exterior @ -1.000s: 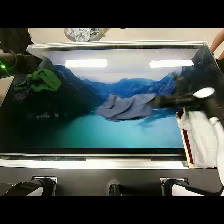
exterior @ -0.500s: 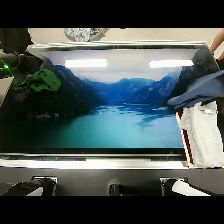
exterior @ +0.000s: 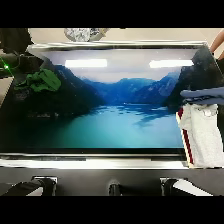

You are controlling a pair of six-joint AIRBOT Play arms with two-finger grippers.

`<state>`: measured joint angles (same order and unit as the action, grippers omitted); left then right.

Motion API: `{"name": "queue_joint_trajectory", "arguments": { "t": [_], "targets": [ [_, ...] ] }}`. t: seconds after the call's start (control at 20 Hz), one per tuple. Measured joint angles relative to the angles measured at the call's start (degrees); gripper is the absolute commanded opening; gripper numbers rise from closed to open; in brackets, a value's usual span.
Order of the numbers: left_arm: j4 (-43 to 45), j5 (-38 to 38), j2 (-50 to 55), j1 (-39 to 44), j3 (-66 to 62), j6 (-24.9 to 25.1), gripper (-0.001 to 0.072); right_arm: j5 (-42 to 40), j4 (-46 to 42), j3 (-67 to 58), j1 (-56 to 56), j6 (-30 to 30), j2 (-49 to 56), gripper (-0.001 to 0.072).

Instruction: Fold the shirts.

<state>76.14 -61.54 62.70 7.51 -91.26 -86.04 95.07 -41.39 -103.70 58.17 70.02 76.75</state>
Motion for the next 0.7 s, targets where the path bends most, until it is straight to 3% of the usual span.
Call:
{"name": "queue_joint_trajectory", "arguments": {
  "t": [0.15, 0.35, 0.7],
  "targets": [
    [0.0, 0.0, 0.0, 0.0, 0.0, 0.4, 0.0031, 5.1, -3.6, 0.0, 4.2, 0.3, -0.9, 0.0039],
    [0.0, 0.2, 0.1, 0.0, 0.0, 0.6, 0.0032, 8.8, -18.5, 4.1, 5.7, -0.7, -2.7, 0.0039],
    [0.0, 0.2, 0.1, 0.0, 0.0, 0.7, 0.0031, 8.3, -38.3, 29.5, 5.6, -4.9, -8.2, 0.004]
  ]
}}
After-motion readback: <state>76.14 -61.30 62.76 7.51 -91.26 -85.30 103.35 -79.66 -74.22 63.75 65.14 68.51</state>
